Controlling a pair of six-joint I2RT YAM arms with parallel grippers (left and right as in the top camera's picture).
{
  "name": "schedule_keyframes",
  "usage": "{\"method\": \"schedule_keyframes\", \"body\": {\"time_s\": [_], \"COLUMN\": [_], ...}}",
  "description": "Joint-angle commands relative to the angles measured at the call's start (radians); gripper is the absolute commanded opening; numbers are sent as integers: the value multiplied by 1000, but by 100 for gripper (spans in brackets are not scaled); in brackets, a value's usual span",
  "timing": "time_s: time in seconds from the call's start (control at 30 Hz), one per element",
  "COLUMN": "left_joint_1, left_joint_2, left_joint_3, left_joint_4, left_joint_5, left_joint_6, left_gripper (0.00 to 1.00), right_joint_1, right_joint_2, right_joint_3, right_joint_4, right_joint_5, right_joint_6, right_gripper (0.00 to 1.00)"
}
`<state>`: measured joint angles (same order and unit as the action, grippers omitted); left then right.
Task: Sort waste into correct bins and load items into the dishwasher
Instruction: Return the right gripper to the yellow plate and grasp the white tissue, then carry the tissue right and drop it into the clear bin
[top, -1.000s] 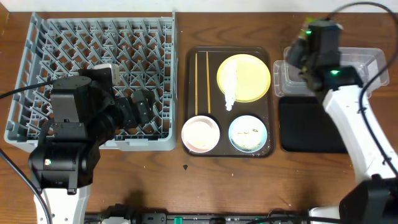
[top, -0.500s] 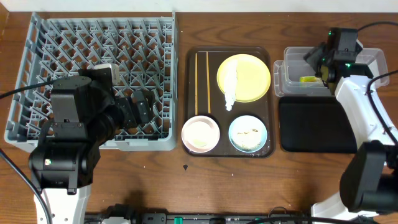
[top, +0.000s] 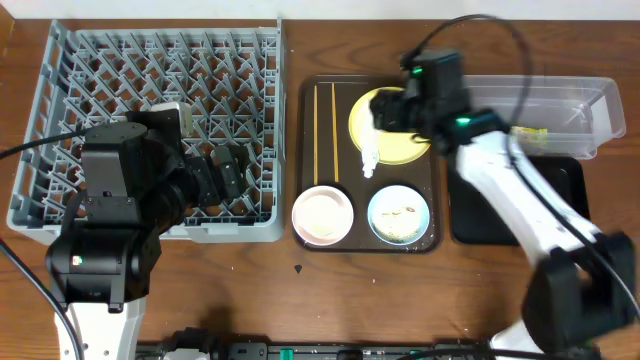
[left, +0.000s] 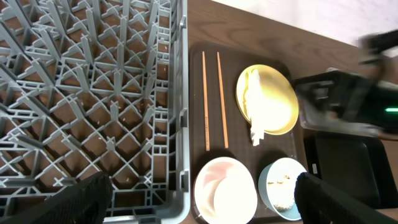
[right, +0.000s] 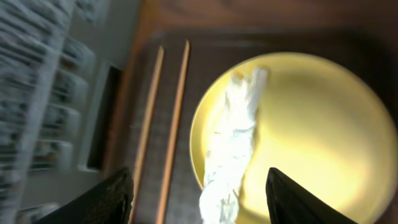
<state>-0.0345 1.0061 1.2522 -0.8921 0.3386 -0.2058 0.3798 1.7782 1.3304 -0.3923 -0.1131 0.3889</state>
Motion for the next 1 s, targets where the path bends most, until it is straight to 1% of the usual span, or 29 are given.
{"method": "schedule_keyframes", "body": {"time_s": [0.0,0.17,0.23,0.3,0.33,0.37,0.43,0.47,0.5,0.53,0.57,0.63,0.73,0.77,0.83,0.97], "left_joint_1": [-2,-2,-2,-2,-2,-2,-2,-2,-2,-2,-2,-2,-2,-2,-2,-2], "left_joint_2": [1,1,1,1,1,1,1,1,1,1,1,1,1,1,1,1], "left_joint_3": [22,22,22,22,22,22,22,22,22,22,22,22,22,22,22,22], "left_joint_4": [-1,-1,-1,-1,-1,-1,-1,-1,-1,-1,-1,-1,-1,-1,-1,-1], "left_joint_5": [12,12,12,12,12,12,12,12,12,12,12,12,12,12,12,12], "left_joint_6": [13,13,13,13,13,13,13,13,13,13,13,13,13,13,13,13], "left_gripper": [94,94,94,94,94,94,94,94,94,94,94,94,94,94,94,94], "right_joint_1": [36,45,44,44,44,44,44,44,44,42,39,32,8,-20,-64,-172], "right_joint_2": [116,248,289,317,326,334,342,343,343,342,324,290,189,108,11,-124], "right_joint_3": [-2,-2,-2,-2,-2,-2,-2,-2,-2,-2,-2,-2,-2,-2,-2,-2], "right_joint_4": [60,158,176,185,186,186,177,171,163,152,143,134,114,90,53,-33], "right_joint_5": [125,147,148,151,151,151,165,181,210,235,235,232,199,178,167,203], "right_joint_6": [-31,-31,-31,-31,-31,-31,-31,-31,-31,-26,-23,-3,40,85,163,304], "right_gripper": [64,63,58,50,48,44,43,36,24,6,1,1,1,1,1,1]}}
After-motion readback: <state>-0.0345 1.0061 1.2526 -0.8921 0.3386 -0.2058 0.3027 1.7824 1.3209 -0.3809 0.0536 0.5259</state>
